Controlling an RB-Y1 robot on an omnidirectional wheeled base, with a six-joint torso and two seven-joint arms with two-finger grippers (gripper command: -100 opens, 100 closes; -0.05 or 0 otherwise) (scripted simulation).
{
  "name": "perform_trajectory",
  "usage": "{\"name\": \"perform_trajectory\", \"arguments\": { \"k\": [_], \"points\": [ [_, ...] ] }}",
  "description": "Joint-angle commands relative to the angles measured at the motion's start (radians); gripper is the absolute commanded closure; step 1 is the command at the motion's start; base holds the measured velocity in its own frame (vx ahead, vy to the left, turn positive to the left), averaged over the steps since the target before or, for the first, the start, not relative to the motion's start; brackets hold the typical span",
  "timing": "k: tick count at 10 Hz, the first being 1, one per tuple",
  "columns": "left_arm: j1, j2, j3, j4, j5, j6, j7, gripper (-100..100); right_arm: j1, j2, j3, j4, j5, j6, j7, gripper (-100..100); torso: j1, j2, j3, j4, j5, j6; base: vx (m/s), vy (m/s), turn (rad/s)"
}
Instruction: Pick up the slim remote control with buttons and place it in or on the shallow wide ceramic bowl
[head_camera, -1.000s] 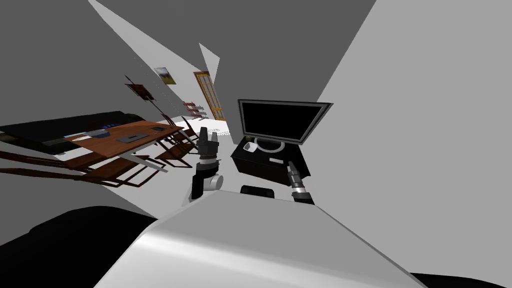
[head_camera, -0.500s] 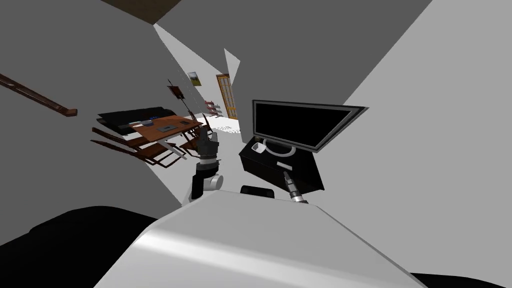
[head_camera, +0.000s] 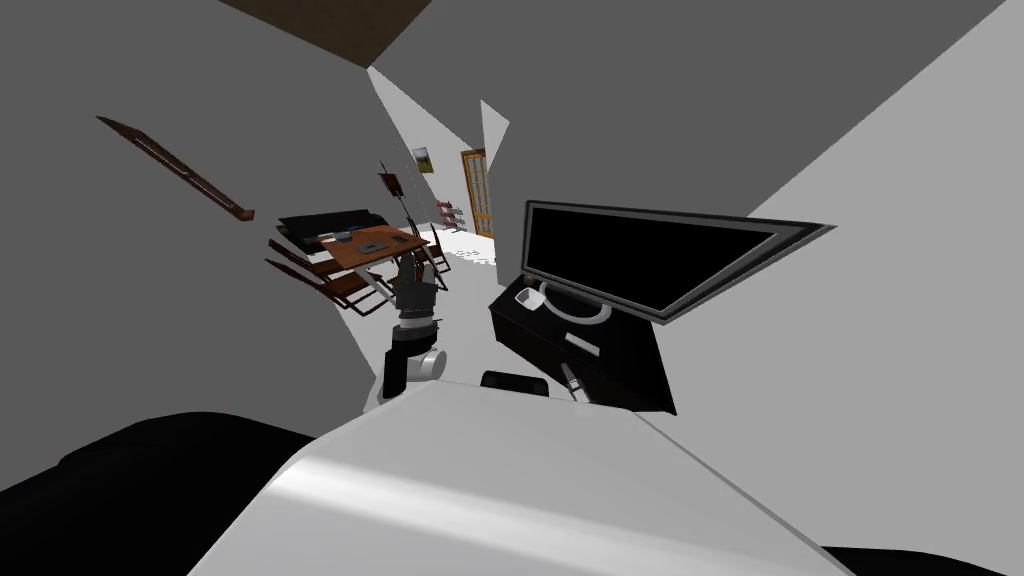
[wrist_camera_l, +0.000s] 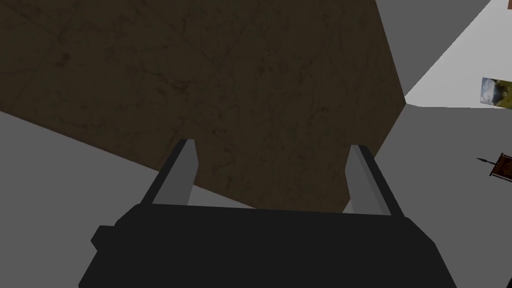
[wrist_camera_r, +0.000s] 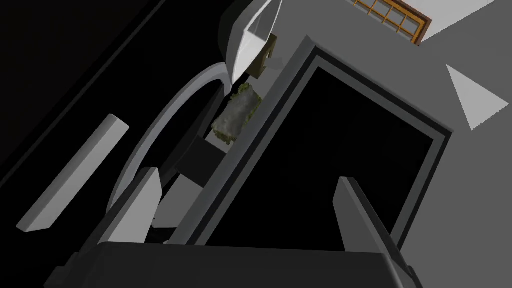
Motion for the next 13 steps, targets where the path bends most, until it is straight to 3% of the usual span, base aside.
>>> {"name": "perform_trajectory", "arguments": {
  "k": [1,2,4,5,7,8,10,11,12,13],
  "points": [
    [0.000,0.000,0.000,0.000,0.000,0.000,0.000,0,0.001,-0.042,0.027,0.050,-0.012,0.000,0.024,-100,0.000,0.000,0.000,0.000,0.000,0.000,0.048,-0.008,0.406],
    [0.000,0.000,0.000,0.000,0.000,0.000,0.000,0,0.001,-0.042,0.027,0.075,-0.012,0.000,0.024,-100,0.000,0.000,0.000,0.000,0.000,-0.001,0.044,-0.019,0.174],
    [0.000,0.000,0.000,0.000,0.000,0.000,0.000,0,0.014,-0.103,0.081,0.160,-0.028,0.016,0.075,-100,0.000,-0.001,0.000,0.000,0.000,-0.001,0.071,-0.023,0.364],
    [0.000,0.000,0.000,0.000,0.000,0.000,0.000,0,0.014,-0.103,0.081,0.176,-0.028,0.016,0.075,-100,-0.002,-0.002,-0.001,0.000,0.000,-0.001,0.069,-0.031,0.272],
    [0.000,0.000,0.000,0.000,0.000,0.000,0.000,0,0.020,-0.157,0.137,0.251,-0.046,0.036,0.127,-100,-0.001,-0.002,-0.001,0.000,0.000,-0.001,0.075,-0.025,0.439],
    [0.000,0.000,0.000,0.000,0.000,0.000,0.000,0,0.020,-0.163,0.137,0.278,-0.046,0.036,0.127,-100,-0.002,-0.003,-0.002,0.000,0.000,-0.001,0.057,-0.035,0.265],
    [0.000,0.000,0.000,0.000,0.000,0.000,0.000,0,0.021,-0.221,0.193,0.366,-0.067,0.061,0.180,-100,-0.001,-0.001,-0.001,0.000,0.000,-0.001,0.055,-0.036,0.389],
    [0.000,0.000,0.000,0.000,0.000,0.000,0.000,0,0.021,-0.221,0.193,0.380,-0.067,0.061,0.180,-100,-0.002,-0.002,-0.001,0.000,0.000,0.000,0.051,-0.034,0.305],
    [0.000,0.000,0.000,0.000,0.000,0.000,0.000,0,0.021,-0.249,0.221,0.430,-0.078,0.074,0.206,-100,-0.001,-0.002,-0.001,0.000,0.000,0.000,0.042,-0.021,0.407],
    [0.000,0.000,0.000,0.000,0.000,0.000,0.000,0,0.021,-0.249,0.221,0.430,-0.078,0.074,0.206,-100,0.000,-0.001,-0.001,0.000,0.000,0.000,-0.008,-0.021,0.130]
  ]
}}
